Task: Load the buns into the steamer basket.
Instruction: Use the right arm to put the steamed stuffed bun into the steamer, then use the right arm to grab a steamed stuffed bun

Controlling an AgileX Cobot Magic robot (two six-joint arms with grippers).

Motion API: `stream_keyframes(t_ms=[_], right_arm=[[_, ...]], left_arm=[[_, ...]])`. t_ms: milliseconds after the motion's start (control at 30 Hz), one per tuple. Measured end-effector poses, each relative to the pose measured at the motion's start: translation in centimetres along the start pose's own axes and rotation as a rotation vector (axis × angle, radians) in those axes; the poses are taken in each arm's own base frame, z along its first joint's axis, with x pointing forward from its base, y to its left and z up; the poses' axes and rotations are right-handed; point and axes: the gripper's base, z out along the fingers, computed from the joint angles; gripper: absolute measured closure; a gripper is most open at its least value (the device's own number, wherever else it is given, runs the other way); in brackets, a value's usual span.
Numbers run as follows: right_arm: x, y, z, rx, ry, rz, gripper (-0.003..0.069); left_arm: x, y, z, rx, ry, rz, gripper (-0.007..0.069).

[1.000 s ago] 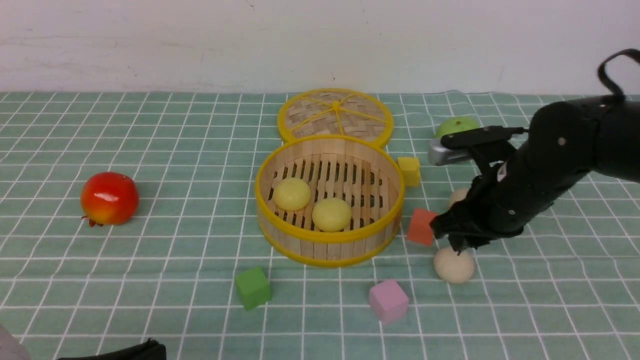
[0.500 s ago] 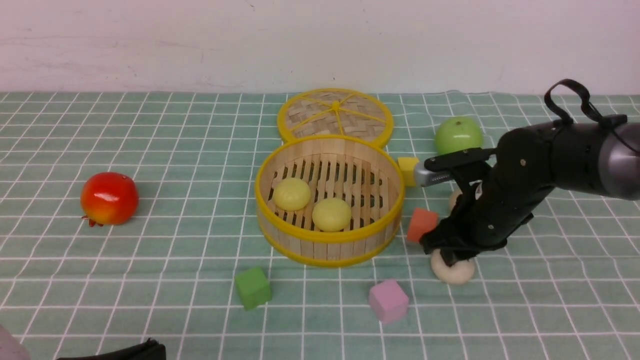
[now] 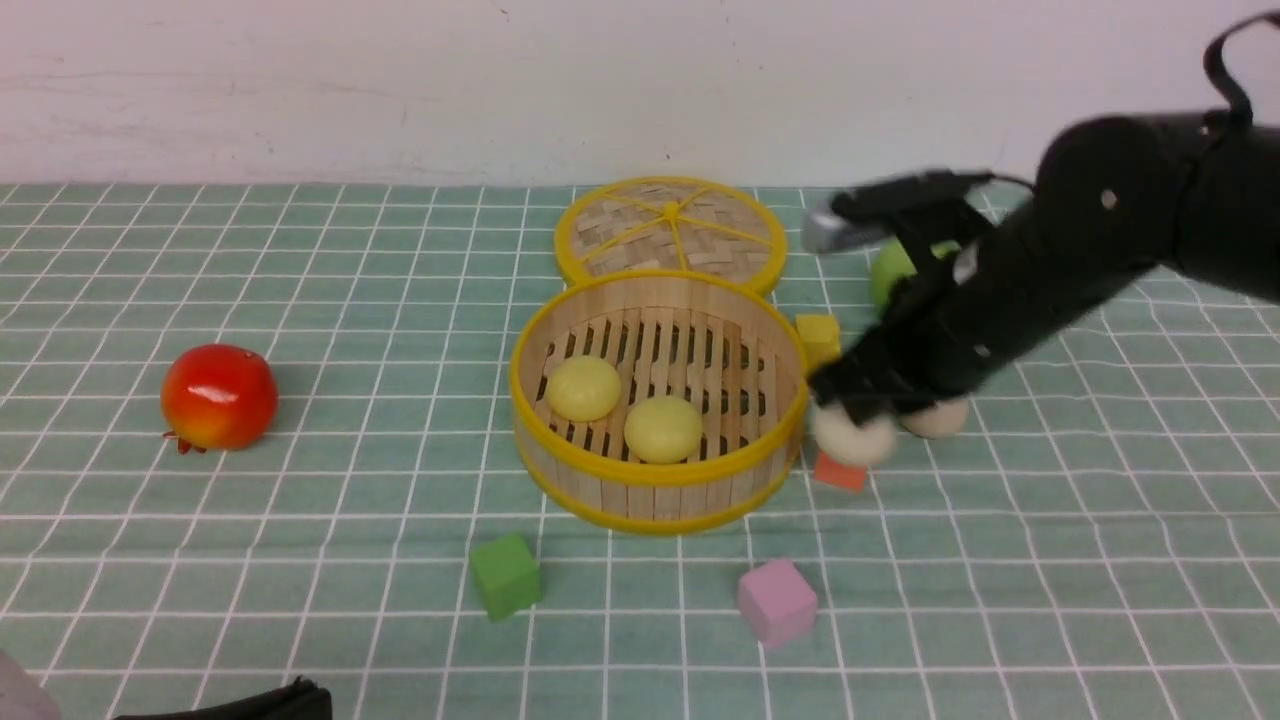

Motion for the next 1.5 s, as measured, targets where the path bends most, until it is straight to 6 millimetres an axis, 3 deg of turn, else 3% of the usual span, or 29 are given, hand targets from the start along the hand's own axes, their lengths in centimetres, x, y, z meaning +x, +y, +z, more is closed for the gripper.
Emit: stream_keyframes(t_ms=[133,233,333,433,500,533,600,767,867,1067,1100,1167,1233,1333,1500], right_arm=[[-2.0,0.6,1.4,-0.008,-0.112,-0.011,0.0641],[-2.6,0.1,5.0,0.001,-0.115,0.002,0.0617],[-2.7,-0.1,6.7,0.002,-0.099,0.019,0.0592],[-2.8,-0.4,8.9,0.006,-0.087,0.027,0.0497],[-2.7,-0.5,9.4,0.008,-0.086,0.028,0.0465],[-2.4,-0.6,10.1,0.011,-0.074,0.028,0.0403],[-2.2,-0.7,10.6,0.014,-0.063,0.026,0.0346],[-2.6,-0.7,10.4,0.016,-0.071,0.02,0.0239],[-2.9,-0.5,9.5,0.008,-0.057,0.032,0.0218],[-4.5,-0.5,2.9,0.05,-0.045,-0.033,0.0221],[-4.5,-0.5,2.7,0.054,-0.043,-0.035,0.0221],[-4.3,-3.0,1.0,0.147,0.005,0.0,0.0244],[-3.6,-5.9,1.0,0.224,0.065,0.083,0.027],[-2.4,-9.6,2.7,0.275,0.127,0.187,0.0314],[-1.8,-11.9,5.3,0.243,0.096,0.264,0.0344]], left_arm=[[0.0,0.0,0.0,0.0,0.0,0.0,0.0615],[0.0,0.0,0.0,0.0,0.0,0.0,0.0608],[0.0,0.0,0.0,0.0,0.0,0.0,0.0607],[0.0,0.0,0.0,0.0,0.0,0.0,0.0607],[0.0,0.0,0.0,0.0,0.0,0.0,0.0607],[0.0,0.0,0.0,0.0,0.0,0.0,0.0607],[0.0,0.0,0.0,0.0,0.0,0.0,0.0607],[0.0,0.0,0.0,0.0,0.0,0.0,0.0607],[0.0,0.0,0.0,0.0,0.0,0.0,0.0607],[0.0,0.0,0.0,0.0,0.0,0.0,0.0607],[0.0,0.0,0.0,0.0,0.0,0.0,0.0607],[0.0,0.0,0.0,0.0,0.0,0.0,0.0607],[0.0,0.0,0.0,0.0,0.0,0.0,0.0607],[0.0,0.0,0.0,0.0,0.0,0.0,0.0607],[0.0,0.0,0.0,0.0,0.0,0.0,0.0607]])
